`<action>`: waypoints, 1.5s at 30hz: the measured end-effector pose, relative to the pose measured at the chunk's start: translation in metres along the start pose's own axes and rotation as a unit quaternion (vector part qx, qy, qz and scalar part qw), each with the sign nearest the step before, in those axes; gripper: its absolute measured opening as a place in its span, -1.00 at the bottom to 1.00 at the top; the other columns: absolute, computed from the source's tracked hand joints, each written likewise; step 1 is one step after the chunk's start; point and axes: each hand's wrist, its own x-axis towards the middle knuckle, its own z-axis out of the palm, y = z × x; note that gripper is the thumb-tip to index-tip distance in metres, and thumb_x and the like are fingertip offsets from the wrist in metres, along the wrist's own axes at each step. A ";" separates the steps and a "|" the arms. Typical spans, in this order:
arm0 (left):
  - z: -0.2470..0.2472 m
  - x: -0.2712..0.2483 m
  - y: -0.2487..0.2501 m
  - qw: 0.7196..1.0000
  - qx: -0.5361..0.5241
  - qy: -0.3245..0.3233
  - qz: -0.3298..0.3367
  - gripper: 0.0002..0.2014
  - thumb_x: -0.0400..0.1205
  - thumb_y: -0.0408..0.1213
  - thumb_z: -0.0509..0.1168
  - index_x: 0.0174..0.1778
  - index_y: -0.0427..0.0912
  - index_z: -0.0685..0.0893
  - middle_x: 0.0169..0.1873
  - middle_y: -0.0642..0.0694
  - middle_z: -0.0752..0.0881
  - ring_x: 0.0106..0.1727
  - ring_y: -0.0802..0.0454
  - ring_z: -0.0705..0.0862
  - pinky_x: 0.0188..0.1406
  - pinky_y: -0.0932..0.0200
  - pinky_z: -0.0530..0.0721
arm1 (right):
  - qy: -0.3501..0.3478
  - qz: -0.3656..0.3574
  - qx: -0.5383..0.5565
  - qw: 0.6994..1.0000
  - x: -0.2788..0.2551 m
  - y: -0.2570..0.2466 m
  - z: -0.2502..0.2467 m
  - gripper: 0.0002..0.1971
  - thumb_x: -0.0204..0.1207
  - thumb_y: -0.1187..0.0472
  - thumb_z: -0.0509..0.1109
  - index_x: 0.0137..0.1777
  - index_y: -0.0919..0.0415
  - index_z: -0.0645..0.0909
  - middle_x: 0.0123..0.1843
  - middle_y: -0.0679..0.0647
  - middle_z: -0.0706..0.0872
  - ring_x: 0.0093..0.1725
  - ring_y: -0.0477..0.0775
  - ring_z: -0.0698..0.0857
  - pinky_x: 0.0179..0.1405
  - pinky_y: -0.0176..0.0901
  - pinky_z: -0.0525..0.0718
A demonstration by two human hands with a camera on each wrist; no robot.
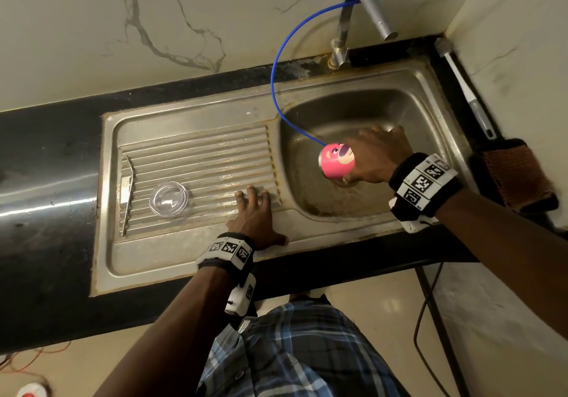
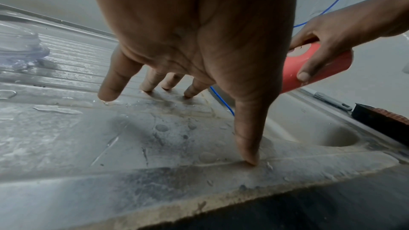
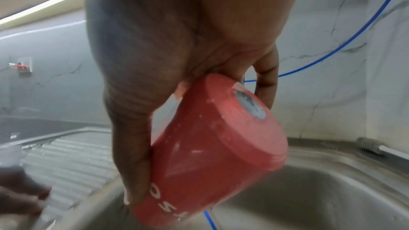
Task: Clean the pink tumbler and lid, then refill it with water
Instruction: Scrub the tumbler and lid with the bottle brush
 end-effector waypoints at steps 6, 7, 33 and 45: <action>0.003 0.002 0.000 1.000 -0.001 0.006 0.000 0.39 0.33 0.31 0.70 0.89 -0.07 -0.04 0.86 -0.23 -0.29 0.84 -0.46 -0.34 0.60 -0.67 0.40 | 0.084 0.065 0.127 0.986 -0.009 0.006 -0.016 -0.17 0.24 -0.39 0.62 0.48 -0.10 0.51 0.34 0.10 0.66 0.37 0.32 0.63 0.31 0.28 0.52; 0.002 0.002 0.000 1.000 -0.002 0.006 -0.001 0.39 0.33 0.31 0.70 0.89 -0.07 -0.04 0.87 -0.23 -0.29 0.84 -0.46 -0.34 0.61 -0.67 0.40 | 0.058 0.070 0.129 0.988 -0.010 0.001 -0.011 -0.21 0.23 -0.35 0.65 0.44 -0.12 0.54 0.35 0.08 0.66 0.39 0.30 0.63 0.33 0.27 0.50; -0.002 0.001 0.001 0.999 0.032 0.009 0.024 0.32 0.39 0.34 0.64 0.87 -0.17 0.04 0.83 -0.34 -0.13 0.82 -0.60 -0.17 0.73 -0.49 0.31 | -0.002 0.132 0.204 0.970 -0.056 -0.028 0.053 -0.15 0.19 -0.46 0.57 0.47 -0.18 0.48 0.36 -0.04 0.68 0.40 0.20 0.63 0.23 0.18 0.54; -0.091 -0.051 0.009 0.855 -0.511 -0.047 0.071 -0.57 0.78 0.27 0.25 0.25 0.04 0.80 0.20 0.02 0.85 0.22 -0.02 0.84 0.01 0.07 0.66 | 0.080 0.185 0.549 0.811 -0.091 -0.105 0.022 -0.04 0.17 -0.41 0.67 0.51 -0.03 0.41 0.22 -0.06 0.75 0.16 0.00 0.77 0.23 0.03 0.75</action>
